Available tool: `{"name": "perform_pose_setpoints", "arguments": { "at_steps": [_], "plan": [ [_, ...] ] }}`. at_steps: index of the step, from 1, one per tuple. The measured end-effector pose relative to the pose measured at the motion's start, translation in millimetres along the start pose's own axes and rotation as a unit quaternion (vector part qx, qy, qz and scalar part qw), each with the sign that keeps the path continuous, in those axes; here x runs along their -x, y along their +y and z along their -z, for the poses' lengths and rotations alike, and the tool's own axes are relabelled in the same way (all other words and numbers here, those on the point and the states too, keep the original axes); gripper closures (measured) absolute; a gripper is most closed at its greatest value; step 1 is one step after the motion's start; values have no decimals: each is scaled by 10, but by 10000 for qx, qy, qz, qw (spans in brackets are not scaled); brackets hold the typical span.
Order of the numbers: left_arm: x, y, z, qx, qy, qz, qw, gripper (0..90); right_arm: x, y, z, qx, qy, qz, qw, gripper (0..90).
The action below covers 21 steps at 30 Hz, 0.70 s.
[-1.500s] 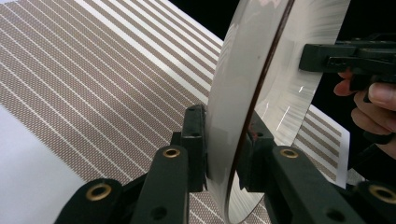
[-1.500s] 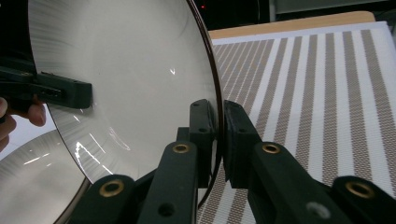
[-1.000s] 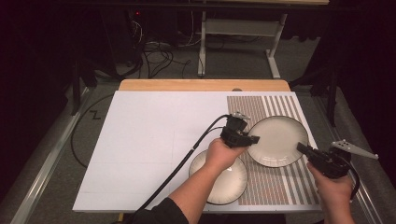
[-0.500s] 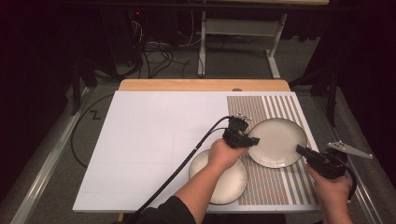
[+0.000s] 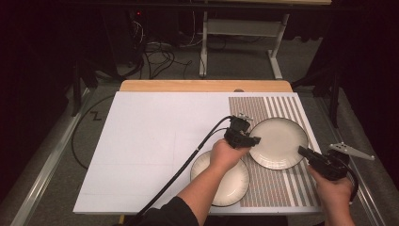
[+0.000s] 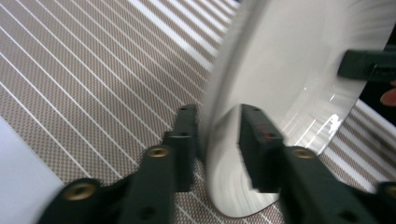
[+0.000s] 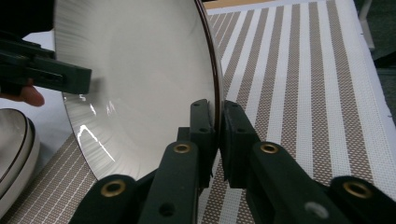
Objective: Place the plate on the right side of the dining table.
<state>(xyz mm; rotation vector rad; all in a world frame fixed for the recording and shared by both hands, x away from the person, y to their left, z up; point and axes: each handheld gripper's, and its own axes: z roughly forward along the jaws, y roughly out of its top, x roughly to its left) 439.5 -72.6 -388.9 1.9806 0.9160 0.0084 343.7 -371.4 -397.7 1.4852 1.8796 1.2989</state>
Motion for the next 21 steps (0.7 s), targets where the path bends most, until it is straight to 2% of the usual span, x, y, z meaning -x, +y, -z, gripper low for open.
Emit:
{"name": "perform_pose_setpoints", "arguments": {
  "at_steps": [4, 10, 12, 15, 21],
  "plan": [
    [1, 12, 107, 231, 201, -103, 9995, 499, 6, 14, -29, -25, -32, -43, 10000, 861],
    [-49, -70, 347, 406, 285, -201, 9986, 437, -6, 39, -57, -34, -64, -20, 10000, 859],
    [-66, -123, 459, 473, 294, -223, 9982, 418, -3, 42, -67, -45, -74, -42, 10000, 857],
    [-75, -240, 663, 621, 418, -420, 9963, 428, 7, 52, -86, -100, -94, -27, 9999, 851],
    [-134, -477, 1044, 759, 525, -514, 9944, 344, 28, 67, -150, -190, -181, -93, 9996, 837]
  ]
}}
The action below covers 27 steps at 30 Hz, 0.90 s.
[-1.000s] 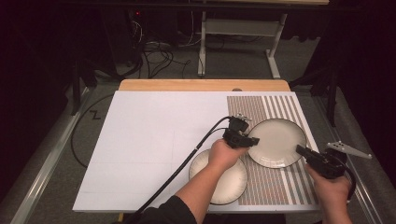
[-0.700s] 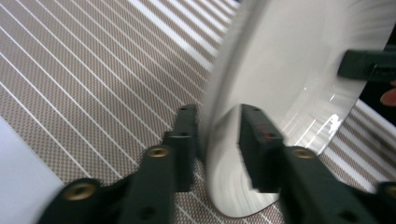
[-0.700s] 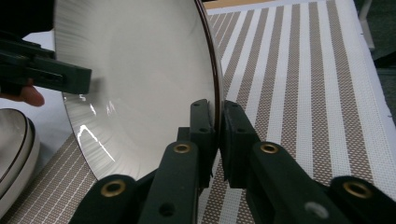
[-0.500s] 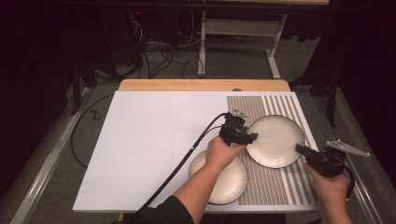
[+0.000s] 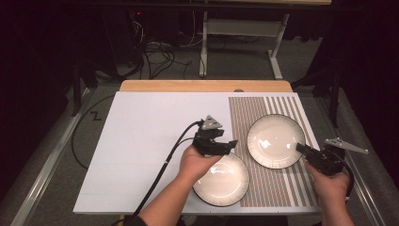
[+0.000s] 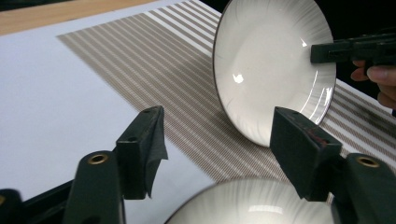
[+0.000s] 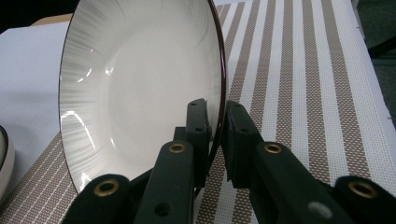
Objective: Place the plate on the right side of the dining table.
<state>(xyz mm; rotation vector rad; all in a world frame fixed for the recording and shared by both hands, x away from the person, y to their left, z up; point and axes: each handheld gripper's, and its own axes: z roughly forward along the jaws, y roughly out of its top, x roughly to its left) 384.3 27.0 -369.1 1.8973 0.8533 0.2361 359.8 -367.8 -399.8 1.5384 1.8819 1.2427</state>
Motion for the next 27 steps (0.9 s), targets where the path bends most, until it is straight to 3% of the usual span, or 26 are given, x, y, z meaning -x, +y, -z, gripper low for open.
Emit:
{"name": "perform_pose_setpoints", "arguments": {
  "at_steps": [5, 12, 19, 23, 27],
  "plan": [
    [-86, -196, 371, 251, 223, -88, 9994, 319, 9, 3, -29, -57, -60, -40, 10000, 827],
    [-250, -492, 844, 487, 416, 16, 9979, 272, 29, -3, -75, -148, -152, -135, 9997, 813],
    [-385, -806, 1302, 721, 687, 74, 9950, 232, 39, 5, -112, -195, -194, -216, 9994, 811],
    [-418, -979, 1487, 961, 715, 37, 9928, 184, 27, 17, -123, -202, -233, -248, 9992, 812],
    [-469, -1086, 1567, 1061, 850, 84, 9907, 157, 29, 12, -135, -217, -290, -268, 9990, 806]
  ]
}}
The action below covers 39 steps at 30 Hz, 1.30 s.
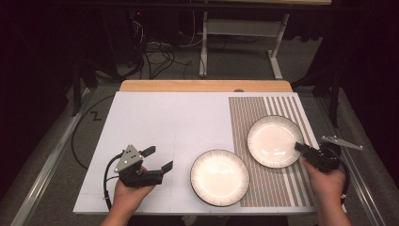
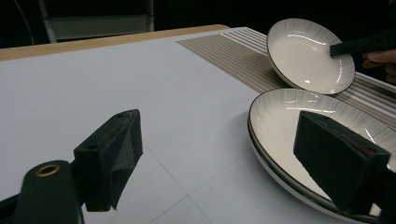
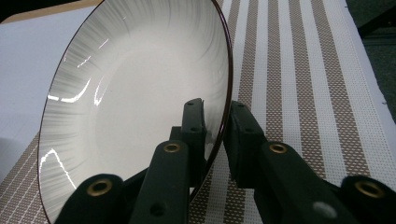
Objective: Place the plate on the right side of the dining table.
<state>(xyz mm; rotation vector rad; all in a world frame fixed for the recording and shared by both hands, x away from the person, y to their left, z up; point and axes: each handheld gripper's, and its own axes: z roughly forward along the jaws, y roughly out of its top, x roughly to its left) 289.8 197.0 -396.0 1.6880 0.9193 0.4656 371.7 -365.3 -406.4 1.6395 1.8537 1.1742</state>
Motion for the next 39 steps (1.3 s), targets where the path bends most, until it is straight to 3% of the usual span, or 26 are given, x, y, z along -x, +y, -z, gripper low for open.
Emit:
{"name": "perform_pose_setpoints", "arguments": {
  "at_steps": [3, 8, 13, 17, 23, 25, 31, 37, 39],
  "plan": [
    [-44, -1, 42, 120, 136, 33, 9998, 134, -2, -6, -6, -20, -53, -31, 10000, 803],
    [-71, -26, 41, 12, 141, 63, 9999, 43, 3, -10, -23, -65, -120, -108, 9998, 797],
    [-88, -19, 68, 91, 137, 104, 9998, 41, 6, -11, -49, -87, -221, -204, 9995, 796],
    [-109, -15, 48, 45, 142, 93, 9998, 44, 18, -8, -71, -104, -280, -236, 9993, 796],
    [-109, -18, 22, 15, 167, 43, 9999, 48, 71, -18, -117, -184, -576, -297, 9977, 821],
    [-110, -22, 10, -39, 168, 0, 9999, 48, 88, -17, -118, -161, -536, -285, 9980, 824],
    [-108, -35, -5, -79, 157, -15, 9998, 50, 52, -19, -78, -33, -615, -135, 9980, 788],
    [-137, -60, -4, -93, 189, 14, 9998, 51, -129, -17, 58, 423, -317, 407, 9978, 602],
    [-145, -62, 4, -91, 204, 14, 9997, 51, -197, -24, 74, 464, -188, 528, 9974, 556]
  ]
}}
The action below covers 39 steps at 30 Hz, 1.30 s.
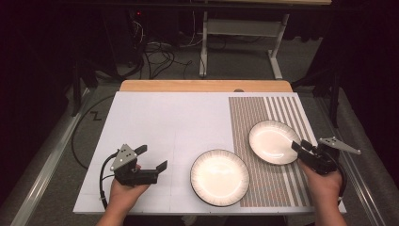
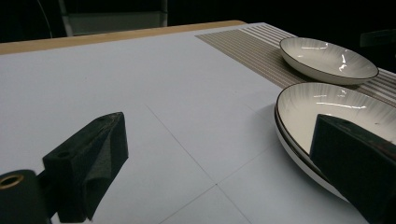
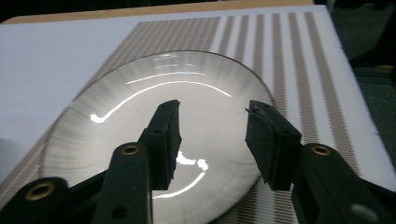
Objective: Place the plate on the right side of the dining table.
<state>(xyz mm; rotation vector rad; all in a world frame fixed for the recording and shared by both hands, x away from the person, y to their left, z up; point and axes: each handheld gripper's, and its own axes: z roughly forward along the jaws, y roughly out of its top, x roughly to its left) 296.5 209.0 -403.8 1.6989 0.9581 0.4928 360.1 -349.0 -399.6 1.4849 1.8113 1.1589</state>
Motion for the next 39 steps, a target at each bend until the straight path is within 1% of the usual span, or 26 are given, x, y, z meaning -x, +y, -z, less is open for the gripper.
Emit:
{"name": "perform_pose_setpoints", "arguments": {
  "at_steps": [1, 4, 6, 10, 12, 16, 20, 23, 27, 28, 31, 33, 39],
  "plan": [
    [-2, 0, 4, 9, 12, -2, 10000, 51, -53, 0, 15, 38, 118, 48, 9999, 527],
    [-1, 0, 6, 31, 14, 1, 10000, 51, -168, 3, 45, 143, 328, 234, 9991, 458],
    [2, -2, 3, 27, 10, -14, 10000, 51, -242, 1, 62, 165, 449, 300, 9984, 425],
    [6, -8, 1, 7, -4, -38, 10000, 51, -408, 4, 96, 268, 700, 481, 9960, 355],
    [8, -10, 2, 14, -13, -42, 10000, 51, -506, 9, 106, 316, 847, 560, 9943, 315],
    [14, -10, 7, 33, -37, -47, 10000, 51, -694, 9, 134, 379, 1045, 745, 9910, 251],
    [20, -10, 13, 56, -55, -55, 10000, 51, -849, -5, 177, 501, 1338, 911, 9855, 185],
    [23, -11, 21, 57, -50, -80, 9999, 48, -945, -23, 191, 512, 1494, 993, 9824, 139],
    [27, -10, 33, 92, -37, -96, 9999, 40, -1058, -48, 207, 530, 1579, 1087, 9800, 20],
    [29, -10, 33, 108, -39, -84, 9999, 37, -1081, -55, 210, 540, 1592, 1119, 9794, 11],
    [30, -9, 32, 108, -27, -82, 9999, 19, -1126, -72, 221, 570, 1591, 1220, 9780, 10],
    [33, -10, 29, 107, -10, -85, 9999, 15, -1138, -79, 225, 564, 1594, 1239, 9778, 10],
    [35, -11, 31, 127, -1, -90, 9999, 3, -1133, -81, 230, 572, 1558, 1257, 9781, 10]
  ]
}}
